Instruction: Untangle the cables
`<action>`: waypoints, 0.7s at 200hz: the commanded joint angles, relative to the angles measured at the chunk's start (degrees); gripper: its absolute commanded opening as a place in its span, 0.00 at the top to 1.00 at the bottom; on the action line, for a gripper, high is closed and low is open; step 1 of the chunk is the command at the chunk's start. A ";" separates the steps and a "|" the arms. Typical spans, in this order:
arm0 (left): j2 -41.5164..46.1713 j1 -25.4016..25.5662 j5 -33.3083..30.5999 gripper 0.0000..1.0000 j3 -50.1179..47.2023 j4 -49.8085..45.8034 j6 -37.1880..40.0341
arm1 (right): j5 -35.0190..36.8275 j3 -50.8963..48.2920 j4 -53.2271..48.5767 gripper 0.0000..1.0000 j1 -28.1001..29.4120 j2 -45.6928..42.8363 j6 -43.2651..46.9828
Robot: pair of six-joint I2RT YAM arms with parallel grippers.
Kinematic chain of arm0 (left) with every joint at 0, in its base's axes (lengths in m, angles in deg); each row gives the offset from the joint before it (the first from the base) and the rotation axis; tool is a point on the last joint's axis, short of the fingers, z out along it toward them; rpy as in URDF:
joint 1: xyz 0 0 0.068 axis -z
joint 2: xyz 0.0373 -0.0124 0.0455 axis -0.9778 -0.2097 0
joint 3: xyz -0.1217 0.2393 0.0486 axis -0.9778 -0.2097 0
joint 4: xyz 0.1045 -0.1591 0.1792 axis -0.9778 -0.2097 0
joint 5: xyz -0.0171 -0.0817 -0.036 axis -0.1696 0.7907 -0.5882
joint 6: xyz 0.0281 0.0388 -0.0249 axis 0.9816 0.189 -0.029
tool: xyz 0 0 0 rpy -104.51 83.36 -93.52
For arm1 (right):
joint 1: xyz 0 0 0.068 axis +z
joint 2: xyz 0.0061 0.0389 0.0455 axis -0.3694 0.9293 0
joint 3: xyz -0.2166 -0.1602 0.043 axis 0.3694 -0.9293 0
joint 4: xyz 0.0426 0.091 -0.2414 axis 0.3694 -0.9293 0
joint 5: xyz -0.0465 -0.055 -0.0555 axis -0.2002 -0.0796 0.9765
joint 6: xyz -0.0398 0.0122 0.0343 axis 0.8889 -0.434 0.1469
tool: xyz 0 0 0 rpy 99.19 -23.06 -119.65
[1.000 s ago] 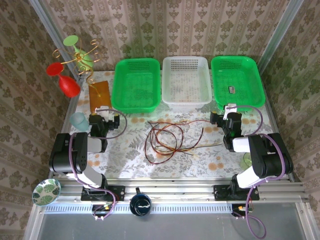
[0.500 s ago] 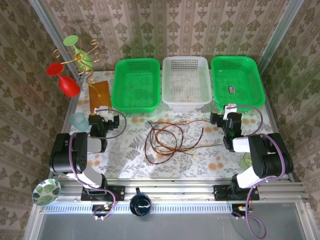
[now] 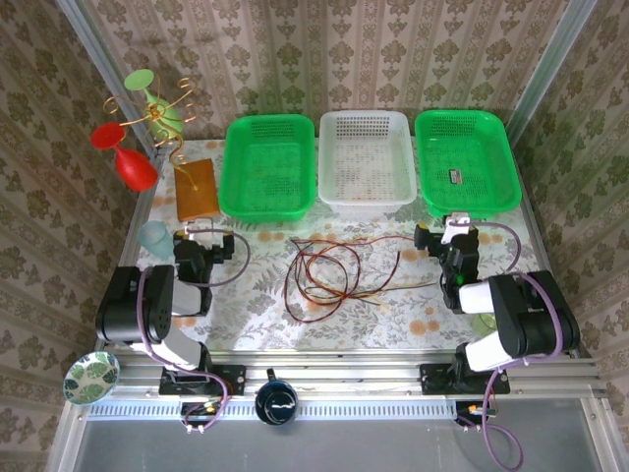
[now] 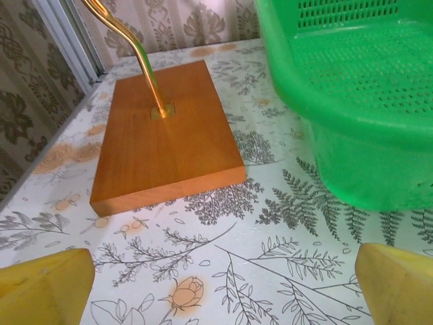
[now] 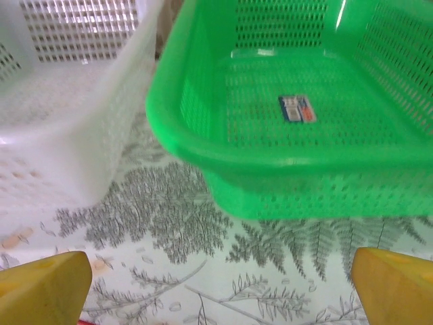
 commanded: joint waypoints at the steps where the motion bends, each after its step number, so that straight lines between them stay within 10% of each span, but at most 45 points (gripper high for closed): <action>1: 7.26 0.42 -4.51 0.00 2.85 -8.05 -0.91 | 1.10 1.76 -6.73 0.00 0.42 -7.07 0.71; 140: 37.63 13.07 -5.06 0.04 20.90 -80.64 -12.34 | 3.55 13.69 -64.67 0.00 8.05 -37.80 -14.88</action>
